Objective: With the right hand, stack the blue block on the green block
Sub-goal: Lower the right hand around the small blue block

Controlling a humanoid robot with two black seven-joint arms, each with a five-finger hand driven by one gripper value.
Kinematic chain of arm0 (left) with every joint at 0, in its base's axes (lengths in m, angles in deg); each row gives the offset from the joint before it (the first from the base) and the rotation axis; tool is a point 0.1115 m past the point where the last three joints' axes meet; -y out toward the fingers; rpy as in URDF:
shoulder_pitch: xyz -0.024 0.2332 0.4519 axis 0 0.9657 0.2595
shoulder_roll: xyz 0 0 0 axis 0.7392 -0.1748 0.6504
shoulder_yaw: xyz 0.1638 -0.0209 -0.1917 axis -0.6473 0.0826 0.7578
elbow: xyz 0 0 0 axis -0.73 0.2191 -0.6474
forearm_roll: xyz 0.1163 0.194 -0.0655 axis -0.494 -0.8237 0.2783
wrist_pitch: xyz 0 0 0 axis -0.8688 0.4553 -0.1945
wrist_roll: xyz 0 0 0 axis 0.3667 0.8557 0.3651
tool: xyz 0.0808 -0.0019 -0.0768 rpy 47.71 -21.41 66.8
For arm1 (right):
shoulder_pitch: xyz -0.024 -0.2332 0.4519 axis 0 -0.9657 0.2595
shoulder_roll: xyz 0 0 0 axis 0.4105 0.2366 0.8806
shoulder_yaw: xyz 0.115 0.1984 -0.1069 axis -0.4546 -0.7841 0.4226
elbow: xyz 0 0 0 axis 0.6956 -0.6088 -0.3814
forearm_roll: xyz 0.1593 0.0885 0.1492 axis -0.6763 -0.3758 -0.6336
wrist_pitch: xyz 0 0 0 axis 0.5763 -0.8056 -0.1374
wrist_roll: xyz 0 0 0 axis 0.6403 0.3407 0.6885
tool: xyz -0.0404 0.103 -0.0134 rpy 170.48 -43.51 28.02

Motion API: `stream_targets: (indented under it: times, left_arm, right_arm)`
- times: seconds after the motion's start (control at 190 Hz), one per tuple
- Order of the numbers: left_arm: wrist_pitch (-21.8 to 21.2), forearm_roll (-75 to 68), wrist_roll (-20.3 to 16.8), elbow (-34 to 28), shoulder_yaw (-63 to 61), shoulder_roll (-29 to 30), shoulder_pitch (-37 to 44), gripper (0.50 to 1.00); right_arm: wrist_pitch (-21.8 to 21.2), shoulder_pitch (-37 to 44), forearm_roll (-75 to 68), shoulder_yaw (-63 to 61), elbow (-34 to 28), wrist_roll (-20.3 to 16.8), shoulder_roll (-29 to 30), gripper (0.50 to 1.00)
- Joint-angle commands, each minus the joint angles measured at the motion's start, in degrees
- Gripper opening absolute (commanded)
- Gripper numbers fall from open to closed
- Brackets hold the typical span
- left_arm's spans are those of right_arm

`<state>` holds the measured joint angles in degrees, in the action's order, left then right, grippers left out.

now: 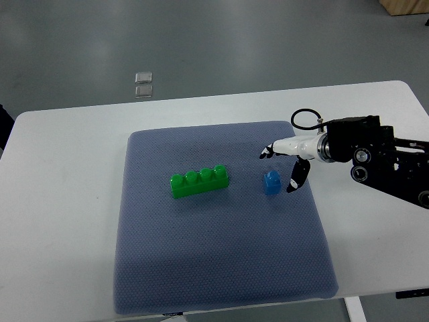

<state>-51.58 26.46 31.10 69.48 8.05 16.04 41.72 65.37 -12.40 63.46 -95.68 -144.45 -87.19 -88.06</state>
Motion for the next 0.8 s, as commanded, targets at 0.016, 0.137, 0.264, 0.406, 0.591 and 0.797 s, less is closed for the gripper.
stream_targets:
  times: [0.016, 0.137, 0.264, 0.406, 0.591, 0.797]
  left_arm:
    - [0.0, 0.01, 0.0, 0.0, 0.0, 0.0, 0.0, 1.0]
    - [0.0, 0.01, 0.0, 0.0, 0.0, 0.0, 0.0, 1.0]
    - [0.0, 0.01, 0.0, 0.0, 0.0, 0.0, 0.0, 1.0]
    - [0.0, 0.01, 0.0, 0.0, 0.0, 0.0, 0.0, 1.0]
    - [0.0, 0.01, 0.0, 0.0, 0.0, 0.0, 0.0, 1.0]
    - [0.0, -0.08, 0.0, 0.0, 0.0, 0.0, 0.0, 1.0]
  right_arm:
    - [0.32, -0.37, -0.14, -0.08, -0.2, -0.21, 0.89, 0.911]
    - [0.32, -0.28, -0.14, -0.08, -0.2, -0.21, 1.33, 0.911]
    - [0.32, 0.07, -0.14, -0.78, -0.2, -0.12, 1.94, 0.911]
    - [0.32, -0.01, 0.12, -1.05, 0.24, -0.03, 2.47, 0.893]
    - [0.23, 0.16, -0.06, -1.22, 0.33, -0.03, 1.77, 0.872]
    - [0.15, -0.19, -0.06, -1.22, 0.33, -0.03, 1.94, 0.825]
